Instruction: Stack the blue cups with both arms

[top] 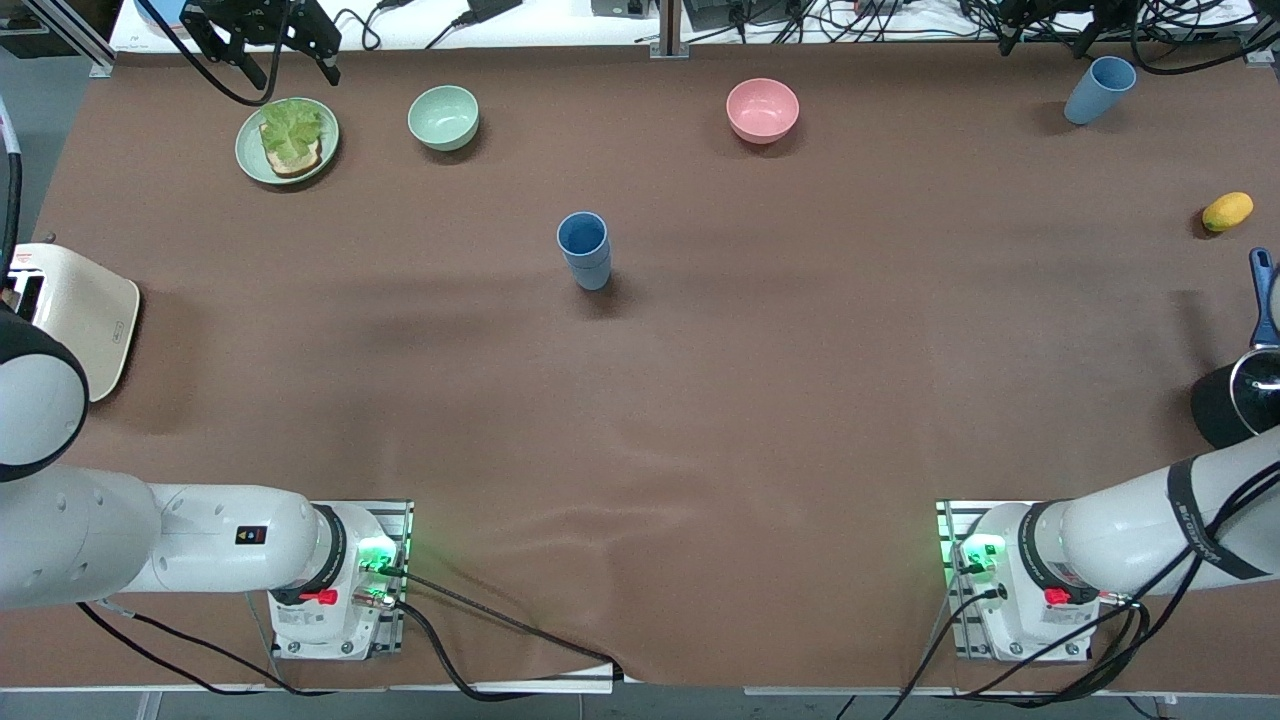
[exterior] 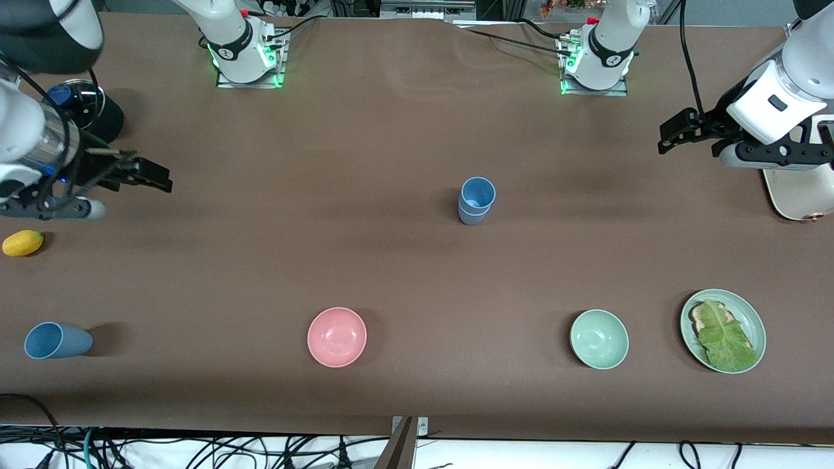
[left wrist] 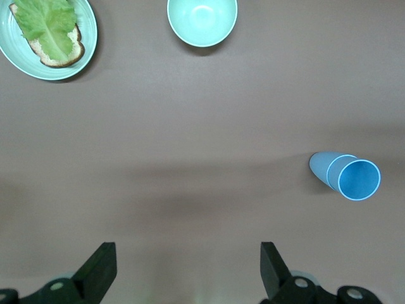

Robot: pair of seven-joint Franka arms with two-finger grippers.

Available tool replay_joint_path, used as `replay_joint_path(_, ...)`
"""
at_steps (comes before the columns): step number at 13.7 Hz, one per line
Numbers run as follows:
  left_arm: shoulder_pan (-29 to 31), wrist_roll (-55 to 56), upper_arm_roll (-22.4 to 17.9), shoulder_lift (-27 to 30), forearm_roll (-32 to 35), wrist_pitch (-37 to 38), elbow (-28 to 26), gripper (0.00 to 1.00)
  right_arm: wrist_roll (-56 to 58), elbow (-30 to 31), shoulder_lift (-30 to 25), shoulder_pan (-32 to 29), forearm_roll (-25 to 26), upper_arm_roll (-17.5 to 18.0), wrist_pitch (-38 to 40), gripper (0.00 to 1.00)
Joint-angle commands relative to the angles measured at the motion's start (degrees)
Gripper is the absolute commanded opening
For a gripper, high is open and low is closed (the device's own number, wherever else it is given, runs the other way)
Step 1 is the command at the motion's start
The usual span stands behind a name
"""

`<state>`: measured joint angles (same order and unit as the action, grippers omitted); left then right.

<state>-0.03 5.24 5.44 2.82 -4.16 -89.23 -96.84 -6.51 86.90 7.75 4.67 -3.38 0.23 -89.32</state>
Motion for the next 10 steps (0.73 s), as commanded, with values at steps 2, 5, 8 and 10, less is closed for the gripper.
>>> replay_joint_path(2, 0.03, -0.85, 0.36, -0.27, 2.39, 1.16, 1.39, 1.0, -0.08, 2.4, -2.74, -3.44, 3.46, 4.25, -0.42, 1.0)
replay_joint_path(5, -0.05, -0.85, 0.36, -0.27, 2.75, 1.16, 1.48, 1.0, -0.08, 1.96, -2.39, -3.44, 3.55, 4.26, -0.42, 1.0)
replay_joint_path(8, -0.06, -0.85, 0.36, -0.27, 2.84, 1.16, 1.48, 1.0, 0.1, 1.78, -1.95, -3.61, 2.94, 4.17, -0.15, 1.0)
replay_joint_path(10, -0.06, -0.85, 0.36, -0.27, 2.84, 1.16, 1.39, 1.0, -0.08, 1.08, -1.6, -3.61, 3.03, 4.17, 0.29, 1.0)
